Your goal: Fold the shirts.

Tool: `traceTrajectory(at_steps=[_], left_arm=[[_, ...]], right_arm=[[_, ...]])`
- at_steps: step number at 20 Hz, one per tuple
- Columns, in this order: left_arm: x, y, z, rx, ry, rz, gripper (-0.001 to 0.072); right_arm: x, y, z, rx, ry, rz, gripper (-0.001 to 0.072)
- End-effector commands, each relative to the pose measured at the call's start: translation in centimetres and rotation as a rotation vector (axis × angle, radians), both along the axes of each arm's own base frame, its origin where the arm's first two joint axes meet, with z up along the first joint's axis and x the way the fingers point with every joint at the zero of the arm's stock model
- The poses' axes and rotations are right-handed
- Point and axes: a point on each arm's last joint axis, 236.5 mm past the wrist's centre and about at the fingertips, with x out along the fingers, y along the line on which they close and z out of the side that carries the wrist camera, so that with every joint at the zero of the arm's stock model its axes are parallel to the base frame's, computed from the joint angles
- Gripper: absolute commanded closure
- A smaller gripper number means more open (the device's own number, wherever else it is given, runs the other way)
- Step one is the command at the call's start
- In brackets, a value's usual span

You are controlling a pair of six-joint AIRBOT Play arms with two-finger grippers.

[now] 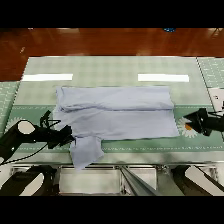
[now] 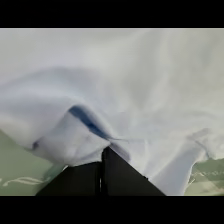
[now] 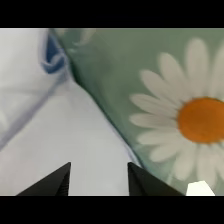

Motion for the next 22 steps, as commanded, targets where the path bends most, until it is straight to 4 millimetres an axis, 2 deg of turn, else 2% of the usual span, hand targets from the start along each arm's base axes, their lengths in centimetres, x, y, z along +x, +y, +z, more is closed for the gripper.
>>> traceTrajectory(at_steps=[1, 4, 9, 13, 16, 17, 18, 19, 22], left_arm=[[0.5, -0.2, 0.3, 0.004, -0.023, 0.002, 0.0687], [0.5, -0.3, 0.3, -0.002, -0.023, 0.007, 0.0687], [0.6, -0.3, 0.3, 0.001, -0.035, -0.009, 0.0687], [0.7, -0.3, 0.3, 0.002, -0.039, -0.006, 0.0687], [0.9, -0.2, 0.3, 0.004, -0.047, -0.004, 0.0687], [1.0, -0.2, 0.3, 0.005, -0.050, -0.007, 0.0687], [1.1, -0.2, 0.4, 0.006, -0.054, -0.010, 0.0687], [1.5, -0.1, 0.6, 0.006, -0.067, -0.012, 0.0687], [4.1, 0.8, 2.8, 0.007, -0.155, -0.044, 0.0687]], right_arm=[[-6.1, -2.1, -2.7, -0.056, 0.249, -0.013, 0.0297], [-6.9, -1.0, -3.0, 0.002, 0.285, 0.020, 0.0297], [-6.2, 1.7, -4.0, 0.101, 0.296, 0.110, 0.0296], [-2.8, 3.3, -4.3, 0.114, 0.209, 0.106, 0.0297], [-1.4, 5.2, -4.5, 0.130, 0.189, 0.132, 0.0297], [-1.0, 6.2, -4.3, 0.150, 0.182, 0.149, 0.0328], [-0.7, 7.1, -4.0, 0.157, 0.167, 0.180, 0.0490], [-0.4, 7.5, -3.5, 0.157, 0.135, 0.225, 0.0686], [-0.4, 6.3, -2.0, 0.131, 0.132, 0.296, 0.0688]])
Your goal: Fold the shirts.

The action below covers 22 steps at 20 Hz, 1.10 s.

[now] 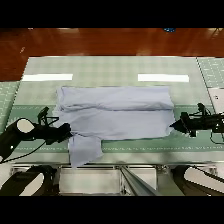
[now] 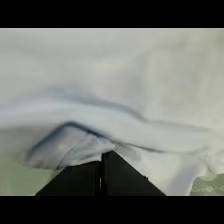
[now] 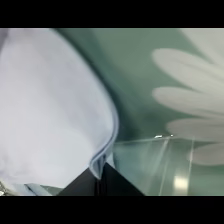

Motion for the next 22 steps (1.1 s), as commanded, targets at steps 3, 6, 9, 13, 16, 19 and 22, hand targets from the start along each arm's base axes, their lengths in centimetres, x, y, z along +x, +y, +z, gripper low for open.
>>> traceTrajectory(at_steps=[3, 6, 9, 13, 16, 19, 22], left_arm=[[6.2, 3.5, 6.2, 0.004, -0.186, 0.005, 0.0687], [10.0, 6.7, 9.4, 0.037, -0.278, 0.042, 0.0687], [12.7, 6.0, 8.2, 0.018, -0.249, 0.003, 0.0687], [17.2, 4.5, 5.3, 0.008, -0.195, -0.050, 0.0687], [20.2, 4.0, 4.5, -0.008, -0.171, -0.083, 0.0687], [23.2, 4.0, 5.2, -0.017, -0.190, -0.104, 0.0687], [26.3, 4.3, 6.5, -0.014, -0.236, -0.097, 0.0687]], right_arm=[[0.9, -2.5, 3.0, -0.068, -0.009, 0.113, 0.0688], [6.0, -2.2, 6.1, -0.067, -0.182, 0.079, 0.0688], [10.5, -1.3, 6.6, -0.099, -0.295, 0.053, 0.0688], [15.6, -0.4, 6.3, -0.121, -0.396, 0.004, 0.0688], [17.9, -0.5, 5.8, -0.130, -0.417, -0.013, 0.0688], [19.1, -0.7, 5.2, -0.119, -0.409, -0.013, 0.0688], [19.7, -1.0, 4.4, -0.115, -0.399, -0.017, 0.0688]])
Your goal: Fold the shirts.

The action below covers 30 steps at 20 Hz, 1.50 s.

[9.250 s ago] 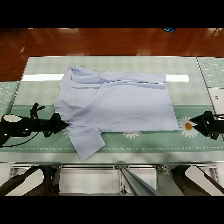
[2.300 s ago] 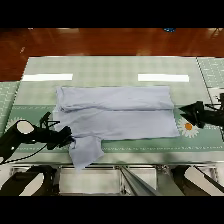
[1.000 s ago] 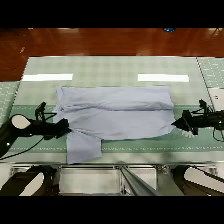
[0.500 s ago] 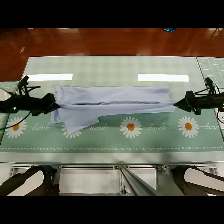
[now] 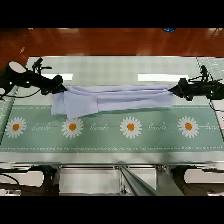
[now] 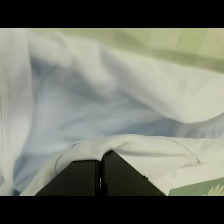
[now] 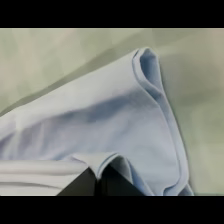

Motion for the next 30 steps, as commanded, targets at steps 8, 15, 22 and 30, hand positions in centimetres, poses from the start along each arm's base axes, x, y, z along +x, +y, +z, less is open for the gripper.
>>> traceTrajectory(at_steps=[8, 15, 22, 30], left_arm=[[6.8, -1.0, -0.2, -0.070, -0.058, 0.002, 0.0687], [7.1, -3.2, -2.2, -0.114, -0.028, -0.014, 0.0530], [2.6, 7.2, 3.7, 0.005, 0.067, 0.018, 0.0199], [-3.3, 6.8, 11.5, 0.156, -0.245, 0.076, 0.0199]], right_arm=[[2.4, -0.4, -2.2, 0.038, -0.006, -0.053, 0.0688], [4.0, -0.7, -2.5, 0.078, -0.037, -0.123, 0.0437], [2.1, -6.8, 5.6, 0.152, -0.126, -0.106, 0.0298], [-3.4, -10.8, -0.2, -0.019, 0.023, -0.241, 0.0298]])
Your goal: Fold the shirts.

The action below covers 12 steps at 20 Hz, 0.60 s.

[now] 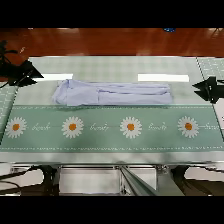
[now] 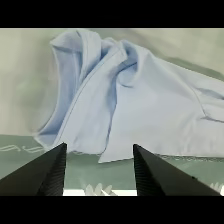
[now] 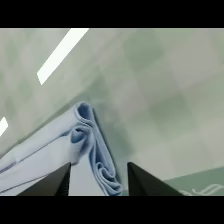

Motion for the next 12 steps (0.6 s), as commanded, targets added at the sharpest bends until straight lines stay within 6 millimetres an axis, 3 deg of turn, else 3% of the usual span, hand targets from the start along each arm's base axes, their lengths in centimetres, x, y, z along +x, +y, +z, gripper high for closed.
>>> traceTrajectory(at_steps=[1, 4, 7, 12], left_arm=[[-2.6, -2.8, 1.5, 0.064, -0.167, 0.008, 0.0199], [-4.5, -7.2, 0.6, 0.067, -0.218, -0.061, 0.0199], [-5.1, -9.9, 0.1, 0.058, -0.210, -0.131, 0.0199], [-5.1, -10.8, 0.3, 0.043, -0.217, -0.145, 0.0199]], right_arm=[[-1.5, 1.5, -3.6, 0.000, 0.079, 0.009, 0.0298], [-0.2, 4.6, -5.4, 0.061, 0.100, 0.041, 0.0298], [0.7, 7.2, -7.2, 0.102, 0.128, 0.074, 0.0298], [2.9, 11.7, -8.2, 0.152, 0.135, 0.152, 0.0298]])
